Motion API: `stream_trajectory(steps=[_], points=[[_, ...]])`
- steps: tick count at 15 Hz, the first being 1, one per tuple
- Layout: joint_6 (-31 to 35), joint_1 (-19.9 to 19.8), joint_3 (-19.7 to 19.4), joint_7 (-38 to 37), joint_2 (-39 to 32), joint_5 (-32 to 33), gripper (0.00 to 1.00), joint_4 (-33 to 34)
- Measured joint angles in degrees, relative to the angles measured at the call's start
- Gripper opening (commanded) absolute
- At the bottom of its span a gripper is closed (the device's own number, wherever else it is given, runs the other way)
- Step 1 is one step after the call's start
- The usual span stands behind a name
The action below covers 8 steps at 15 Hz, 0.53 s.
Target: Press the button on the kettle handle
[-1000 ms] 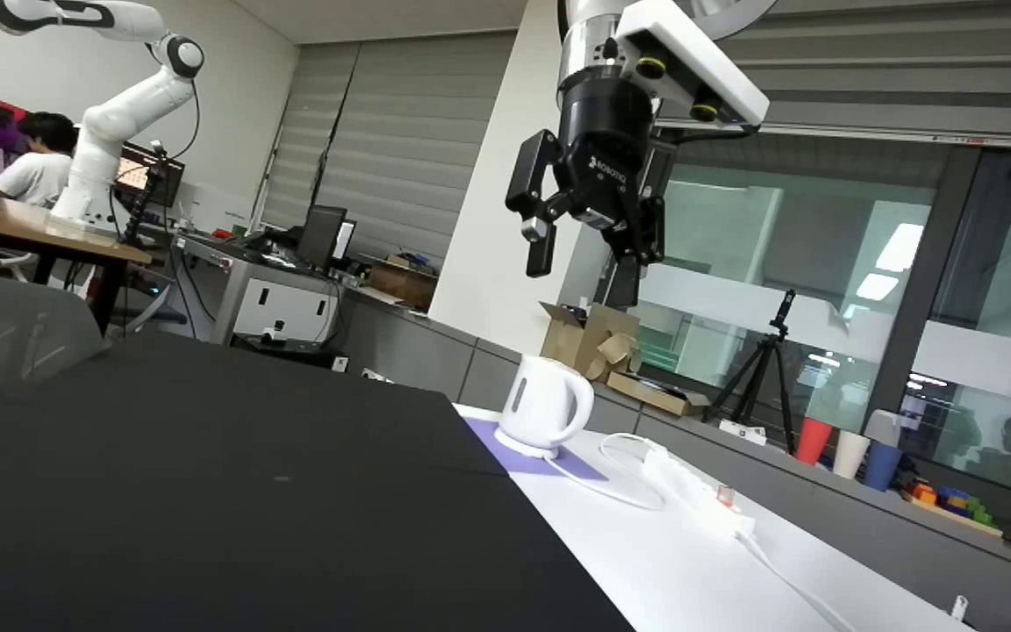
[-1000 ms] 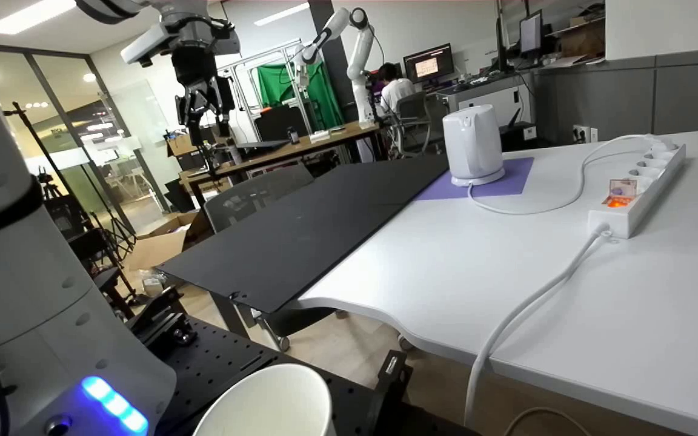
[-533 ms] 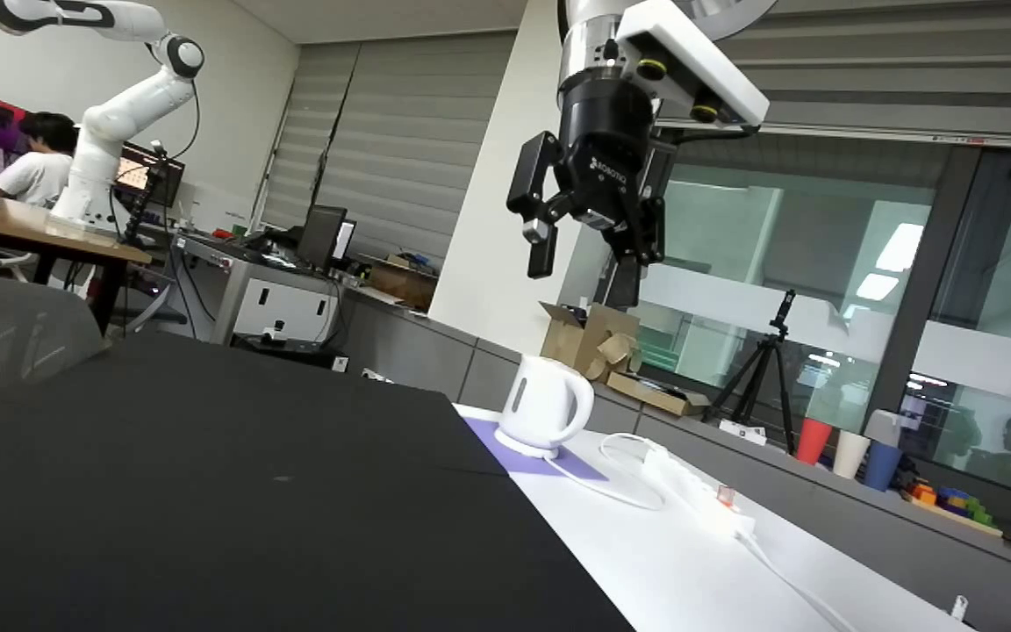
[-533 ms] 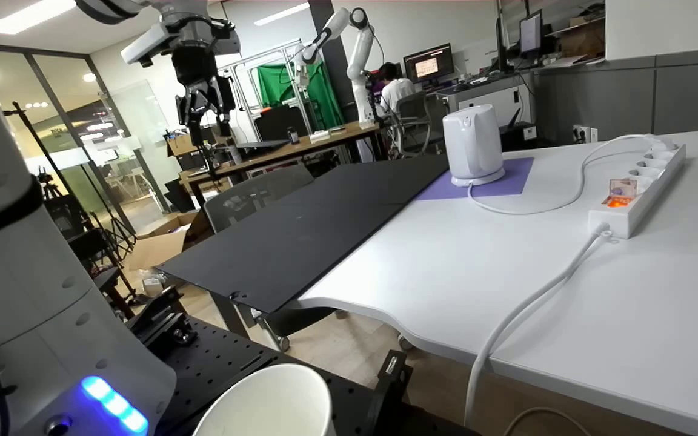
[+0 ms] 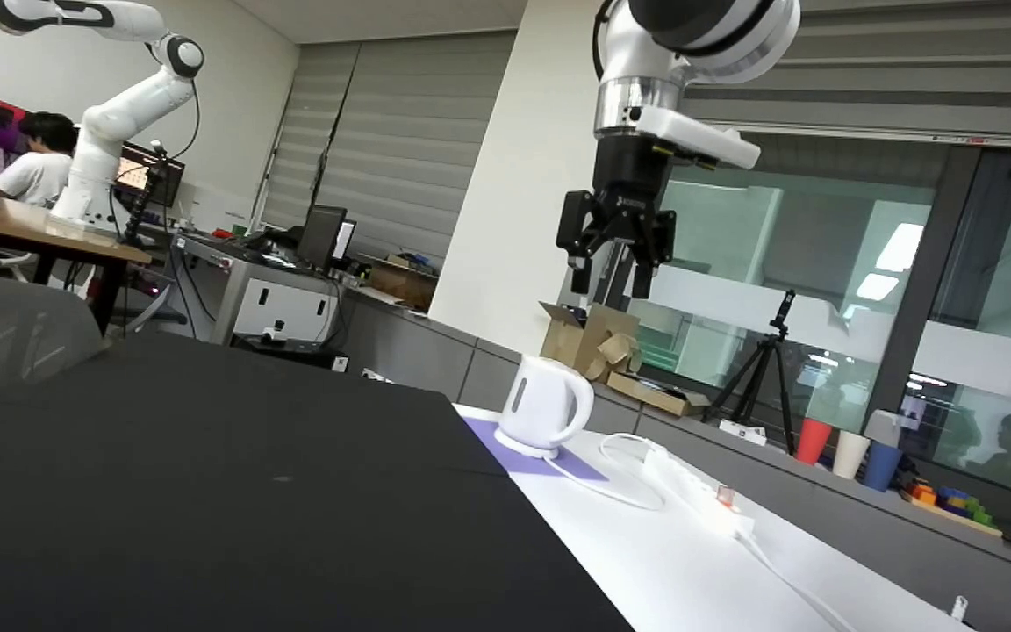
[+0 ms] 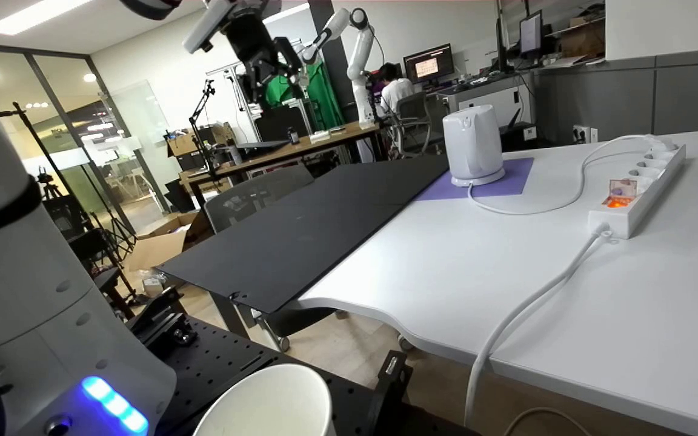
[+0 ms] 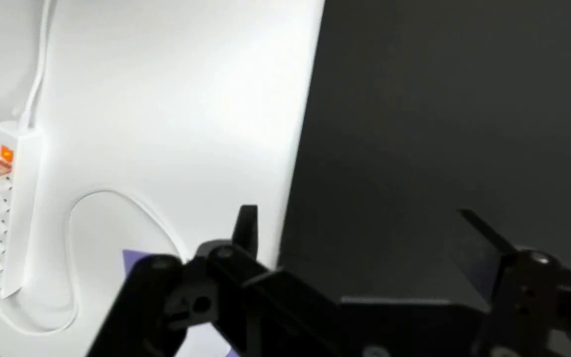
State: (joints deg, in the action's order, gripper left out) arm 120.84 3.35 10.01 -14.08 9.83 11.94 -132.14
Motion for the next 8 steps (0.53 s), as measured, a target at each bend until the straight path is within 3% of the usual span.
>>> stream_trajectory(steps=[7, 8], points=[[1.70, -4.42, -6.75, 0.00, -11.84, 5.29, 0.17, 14.57], [0.84, -4.45, -7.43, 0.00, -13.47, 5.32, 0.36, 17.04]])
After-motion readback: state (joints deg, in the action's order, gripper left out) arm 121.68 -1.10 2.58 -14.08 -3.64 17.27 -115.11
